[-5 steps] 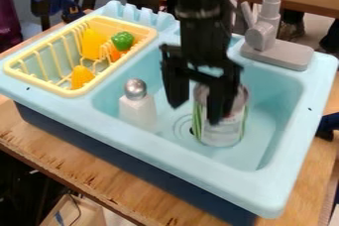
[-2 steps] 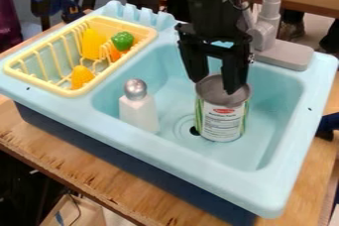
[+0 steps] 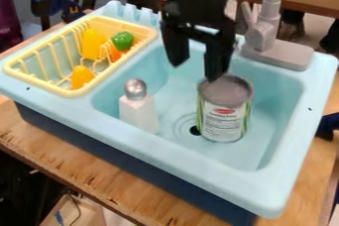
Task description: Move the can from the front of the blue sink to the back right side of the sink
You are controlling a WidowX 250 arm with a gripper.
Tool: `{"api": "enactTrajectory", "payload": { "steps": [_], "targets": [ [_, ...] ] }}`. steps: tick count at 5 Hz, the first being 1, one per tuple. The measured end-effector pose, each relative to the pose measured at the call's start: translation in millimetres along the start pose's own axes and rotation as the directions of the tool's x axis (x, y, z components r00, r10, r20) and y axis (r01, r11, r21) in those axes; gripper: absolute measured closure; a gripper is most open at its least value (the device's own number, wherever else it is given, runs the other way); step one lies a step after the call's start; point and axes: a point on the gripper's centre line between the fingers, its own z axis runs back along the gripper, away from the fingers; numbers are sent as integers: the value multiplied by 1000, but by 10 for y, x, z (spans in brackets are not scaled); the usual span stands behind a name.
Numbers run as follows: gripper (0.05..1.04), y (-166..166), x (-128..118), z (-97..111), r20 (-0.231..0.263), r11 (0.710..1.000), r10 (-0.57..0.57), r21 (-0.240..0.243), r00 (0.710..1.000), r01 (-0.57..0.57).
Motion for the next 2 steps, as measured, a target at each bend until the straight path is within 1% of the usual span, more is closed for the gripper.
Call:
{"api": "enactTrajectory", "payload": {
  "steps": [1, 2],
  "targets": [
    [81, 63, -149, 179, 11, 998, 22, 65, 1000, -22],
    [83, 153, -228, 194, 33, 995, 49, 86, 998, -52]
  ]
}}
